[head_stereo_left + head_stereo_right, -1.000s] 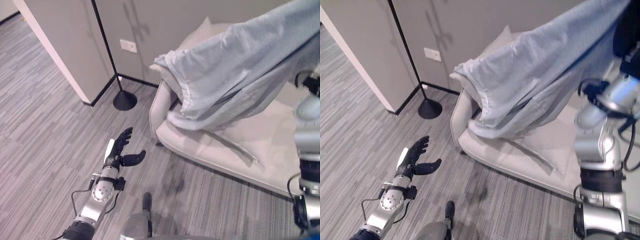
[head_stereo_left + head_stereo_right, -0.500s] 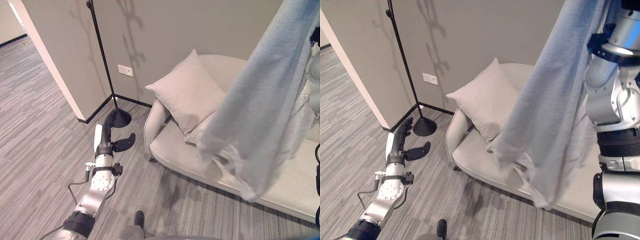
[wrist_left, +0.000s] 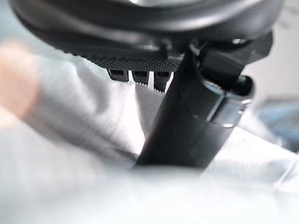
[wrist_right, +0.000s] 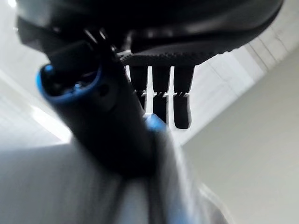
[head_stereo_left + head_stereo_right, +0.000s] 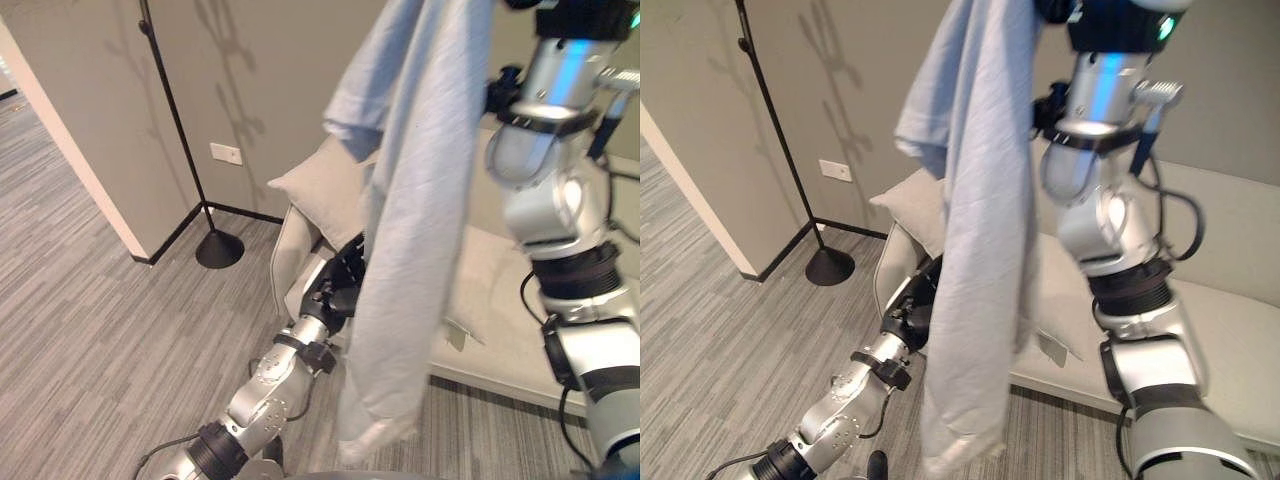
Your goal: Hang the clothes on the sofa on the clothes rack.
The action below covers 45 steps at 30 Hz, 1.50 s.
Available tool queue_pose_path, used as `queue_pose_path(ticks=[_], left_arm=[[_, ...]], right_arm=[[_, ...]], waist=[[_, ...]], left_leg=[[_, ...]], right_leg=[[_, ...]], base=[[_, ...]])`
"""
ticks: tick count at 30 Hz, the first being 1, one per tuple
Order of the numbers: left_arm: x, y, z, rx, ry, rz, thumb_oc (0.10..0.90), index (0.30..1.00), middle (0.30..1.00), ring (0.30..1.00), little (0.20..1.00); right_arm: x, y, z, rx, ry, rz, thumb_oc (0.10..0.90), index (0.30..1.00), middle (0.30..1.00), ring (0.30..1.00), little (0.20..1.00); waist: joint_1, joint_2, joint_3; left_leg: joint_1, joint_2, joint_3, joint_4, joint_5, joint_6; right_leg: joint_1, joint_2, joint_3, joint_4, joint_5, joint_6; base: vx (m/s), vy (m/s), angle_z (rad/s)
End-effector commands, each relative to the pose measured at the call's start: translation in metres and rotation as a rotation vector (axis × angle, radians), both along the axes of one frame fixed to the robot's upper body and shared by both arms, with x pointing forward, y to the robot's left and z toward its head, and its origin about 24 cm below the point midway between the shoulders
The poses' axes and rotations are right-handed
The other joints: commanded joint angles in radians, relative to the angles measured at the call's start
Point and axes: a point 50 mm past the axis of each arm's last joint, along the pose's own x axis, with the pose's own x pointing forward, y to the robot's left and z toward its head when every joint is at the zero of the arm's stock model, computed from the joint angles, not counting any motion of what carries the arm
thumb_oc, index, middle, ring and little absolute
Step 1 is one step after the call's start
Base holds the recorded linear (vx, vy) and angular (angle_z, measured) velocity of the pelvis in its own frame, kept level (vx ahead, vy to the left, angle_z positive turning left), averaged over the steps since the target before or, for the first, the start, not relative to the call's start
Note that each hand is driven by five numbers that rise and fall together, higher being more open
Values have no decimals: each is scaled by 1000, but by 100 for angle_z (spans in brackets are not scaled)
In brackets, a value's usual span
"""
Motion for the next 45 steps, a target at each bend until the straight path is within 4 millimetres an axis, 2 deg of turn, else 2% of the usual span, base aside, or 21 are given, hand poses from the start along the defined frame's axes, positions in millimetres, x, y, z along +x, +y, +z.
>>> queue_pose_path(ticks=[1, 3, 5, 6, 7, 14, 19, 22, 24, 28, 31, 33, 34, 35, 36, 38, 39, 40, 42, 43, 45], left_arm=[[24, -21, 43, -146, -130, 41, 800, 900, 900, 900, 900], [27, -34, 60, -199, -153, 15, 800, 900, 900, 900, 900], [26, -36, 65, -228, -156, -5, 800, 900, 900, 900, 900], [22, -37, 72, -276, -158, -45, 516, 474, 474, 474, 474], [19, -37, 76, -305, -164, -67, 400, 300, 300, 300, 300], [10, -23, 70, -367, -124, -72, 400, 300, 300, 300, 300], [7, 1, 57, -385, -74, -5, 400, 300, 300, 300, 300], [2, 26, 48, -414, -43, 71, 400, 300, 300, 300, 300], [0, 30, 46, -418, -37, 86, 400, 300, 300, 300, 300], [-8, 73, 50, -414, -103, 258, 400, 300, 300, 300, 300], [-6, 110, 65, -398, -206, 442, 400, 300, 300, 300, 300], [-8, 134, 74, -389, -275, 575, 400, 300, 300, 300, 300], [-8, 134, 75, -388, -276, 576, 400, 300, 300, 300, 300], [-15, 166, 81, -371, -340, 762, 400, 300, 300, 300, 300], [-15, 166, 81, -370, -341, 763, 400, 300, 300, 300, 300], [-18, 181, 88, -361, -391, 852, 400, 300, 300, 300, 300], [-19, 192, 96, -348, -443, 923, 400, 300, 300, 300, 300], [-19, 192, 96, -348, -444, 925, 400, 300, 300, 300, 300], [-19, 196, 102, -338, -476, 967, 400, 300, 300, 300, 300], [-19, 199, 104, -328, -482, 986, 400, 300, 300, 300, 300], [-17, 199, 107, -281, -495, 1001, 400, 300, 300, 300, 300]], right_arm=[[-21, 1, 21, 10, -111, 84, 400, 300, 300, 300, 300], [-28, 11, 14, 31, -99, 167, 400, 300, 300, 300, 300], [-29, 13, 12, 38, -94, 182, 400, 300, 300, 300, 300], [-30, 16, 9, 44, -86, 208, 400, 300, 300, 300, 300], [-31, 17, 7, 41, -80, 219, 400, 300, 300, 300, 300], [-25, 9, -13, 8, 10, 206, 400, 300, 300, 300, 300], [-21, -7, -26, -34, 66, 127, 400, 300, 300, 300, 300], [-18, -21, -33, -46, 97, 72, 400, 300, 300, 300, 300], [-18, -24, -35, -47, 105, 59, 400, 300, 300, 300, 300], [-23, -42, -37, -54, 87, -19, 400, 300, 300, 300, 300], [-29, -54, -32, -50, 50, -67, 400, 300, 300, 300, 300], [-34, -59, -28, -57, 27, -89, 400, 300, 300, 300, 300], [-34, -59, -27, -57, 26, -89, 400, 300, 300, 300, 300], [-40, -61, -24, -73, 6, -90, 400, 300, 300, 300, 300], [-41, -61, -24, -73, 5, -89, 400, 300, 300, 300, 300], [-44, -62, -24, -90, 9, -85, 400, 300, 300, 300, 300], [-47, -65, -23, -101, 6, -86, 400, 300, 300, 300, 300], [-48, -65, -23, -101, 6, -85, 400, 300, 300, 300, 300], [-50, -67, -22, -107, 3, -85, 400, 300, 300, 300, 300], [-51, -67, -23, -105, 6, -78, 400, 300, 300, 300, 300], [-55, -68, -24, -104, 3, -74, 400, 300, 300, 300, 300]], waist=[[20, 20, -107], [-4, 31, -106], [-8, 36, -106], [-14, 44, -106], [-17, 47, -104], [-15, 61, -97], [-8, 72, -86], [14, 76, -72], [18, 76, -70], [58, 76, -39], [84, 65, 2], [91, 56, 10], [90, 56, 10], [92, 45, 8], [91, 45, 8], [87, 44, 0], [75, 46, -1], [74, 47, -1], [61, 56, -1], [61, 63, -3], [62, 65, -11]], left_leg=[[47, 113, -24, 4, -59, -91], [48, 114, -16, 3, -56, -92], [49, 116, -13, 3, -55, -93], [52, 121, -6, 3, -52, -94], [54, 122, -3, 3, -52, -94], [72, 143, 9, 5, -43, -104], [68, 163, 1, 9, -20, -114], [55, 180, -19, 10, 4, -124], [52, 183, -23, 10, 8, -126], [13, 190, -67, 16, 51, -140], [-53, 167, -101, 38, 75, -146], [-57, 169, -86, 70, 33, -135], [-62, 168, -87, 74, 34, -132], [-20, 198, -77, 112, -32, -133], [-23, 198, -77, 113, -29, -130], [8, 240, -87, 122, -34, -141], [27, 308, -84, 125, -3, -152], [26, 310, -86, 123, -1, -154], [25, 366, -82, 119, 47, -173], [22, 372, -96, 114, 48, -184], [-5, 344, -133, 139, -37, -188]], right_leg=[[-43, 2, -12, 10, 73, -4], [-47, 1, -3, 15, 74, -4], [-51, 1, 0, 18, 74, -4], [-52, 2, 4, 18, 75, -6], [-52, 3, 7, 18, 75, -6], [-40, 21, 21, 13, 69, -16], [-35, 51, 21, 13, 56, -31], [-32, 76, 14, 12, 45, -46], [-31, 83, 10, 11, 44, -49], [-37, 101, -8, 3, 43, -58], [-50, 84, -47, 9, 48, -56], [-63, 66, -76, 16, 54, -52], [-65, 65, -77, 16, 57, -52], [-89, 27, -98, 27, 74, -43], [-92, 27, -98, 27, 78, -42], [-107, 0, -107, 31, 91, -30], [-121, -34, -124, 40, 99, -11], [-122, -32, -125, 43, 97, -11], [-128, -65, -137, 46, 106, 13], [-125, -81, -136, 45, 110, 26], [-110, -123, -143, 50, 122, 47]], base=[[-7, -30, -3], [-20, -31, -4], [-25, -23, -10], [-27, -22, -21], [-30, -33, -21], [-17, -50, -9], [-30, -73, -4], [-32, -79, -1], [-15, -56, 6], [-59, -46, 20], [-138, 9, 34], [-112, 49, 52], [-87, 202, 60], [-58, 179, 50], [-47, 267, 24], [-9, 292, -11], [-6, 307, -3], [-7, 372, 18], [19, 347, 43], [77, 432, 64], [120, 432, 31]])
